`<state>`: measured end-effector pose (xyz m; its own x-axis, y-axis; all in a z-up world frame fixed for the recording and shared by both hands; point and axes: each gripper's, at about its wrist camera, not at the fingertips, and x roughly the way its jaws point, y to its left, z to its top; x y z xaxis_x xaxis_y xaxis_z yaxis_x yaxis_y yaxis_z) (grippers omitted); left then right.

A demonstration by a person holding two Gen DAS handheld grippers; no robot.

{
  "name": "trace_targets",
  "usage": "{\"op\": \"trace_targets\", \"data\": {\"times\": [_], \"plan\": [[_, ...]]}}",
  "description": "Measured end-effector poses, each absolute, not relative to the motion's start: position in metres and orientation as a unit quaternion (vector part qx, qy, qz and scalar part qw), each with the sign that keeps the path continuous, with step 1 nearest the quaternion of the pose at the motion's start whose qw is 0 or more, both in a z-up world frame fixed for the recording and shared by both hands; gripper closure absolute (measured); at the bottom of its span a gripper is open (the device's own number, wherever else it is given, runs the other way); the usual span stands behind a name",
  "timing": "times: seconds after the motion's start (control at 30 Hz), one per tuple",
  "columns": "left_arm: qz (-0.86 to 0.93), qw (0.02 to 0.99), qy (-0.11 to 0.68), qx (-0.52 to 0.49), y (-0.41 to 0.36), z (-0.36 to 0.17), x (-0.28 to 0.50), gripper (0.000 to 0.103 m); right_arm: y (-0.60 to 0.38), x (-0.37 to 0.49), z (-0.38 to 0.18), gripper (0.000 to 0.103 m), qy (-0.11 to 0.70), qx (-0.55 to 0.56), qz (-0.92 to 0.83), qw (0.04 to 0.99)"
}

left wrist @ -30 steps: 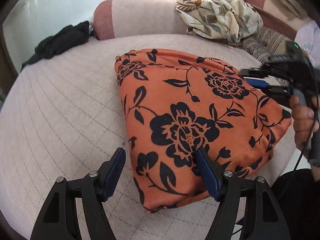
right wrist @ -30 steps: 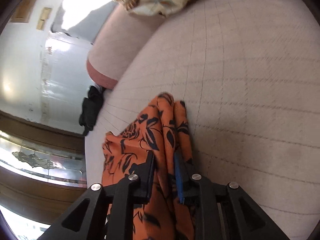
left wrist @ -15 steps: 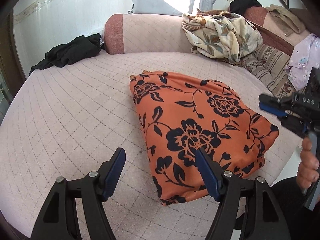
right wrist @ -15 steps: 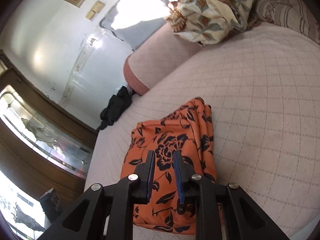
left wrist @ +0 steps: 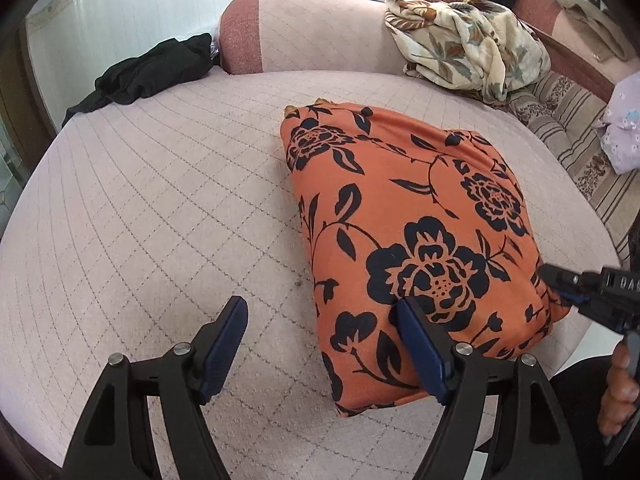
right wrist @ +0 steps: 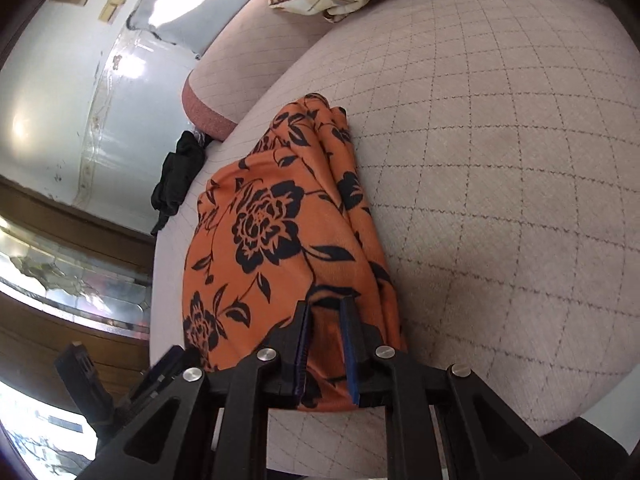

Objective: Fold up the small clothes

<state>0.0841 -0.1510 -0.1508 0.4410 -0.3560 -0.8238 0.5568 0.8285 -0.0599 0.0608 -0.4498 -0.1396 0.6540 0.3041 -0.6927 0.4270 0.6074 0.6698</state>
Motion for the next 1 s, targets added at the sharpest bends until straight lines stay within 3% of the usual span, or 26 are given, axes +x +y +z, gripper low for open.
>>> {"op": "trace_targets", "data": {"times": [0.33,0.57,0.77,0.9,0.97,1.0], "plan": [[-0.274,0.861,0.42,0.081,-0.138,-0.12,0.092,0.025,-0.438,0.054,-0.128,0.086,0.418,0.421,-0.045,0.804],[-0.271,0.867,0.409,0.086,-0.137,-0.113,0.096,0.025,-0.45,0.039,-0.068,0.082,0.353,0.364,-0.073,0.859],[-0.288,0.865,0.402,0.084,-0.146,-0.112,0.09,0.025,-0.434,0.061,-0.042,0.082,0.35,0.36,-0.022,0.865],[-0.282,0.86,0.407,0.121,-0.158,-0.13,0.085,0.025,-0.42,0.075,-0.079,0.082,0.405,0.379,-0.022,0.831],[-0.263,0.834,0.449,0.183,-0.17,-0.165,0.086,0.023,-0.409,0.082,-0.138,0.084,0.509,0.408,-0.026,0.757],[-0.267,0.841,0.44,0.167,-0.165,-0.168,0.085,0.022,-0.404,0.076,-0.152,0.085,0.506,0.434,-0.011,0.746]]}}
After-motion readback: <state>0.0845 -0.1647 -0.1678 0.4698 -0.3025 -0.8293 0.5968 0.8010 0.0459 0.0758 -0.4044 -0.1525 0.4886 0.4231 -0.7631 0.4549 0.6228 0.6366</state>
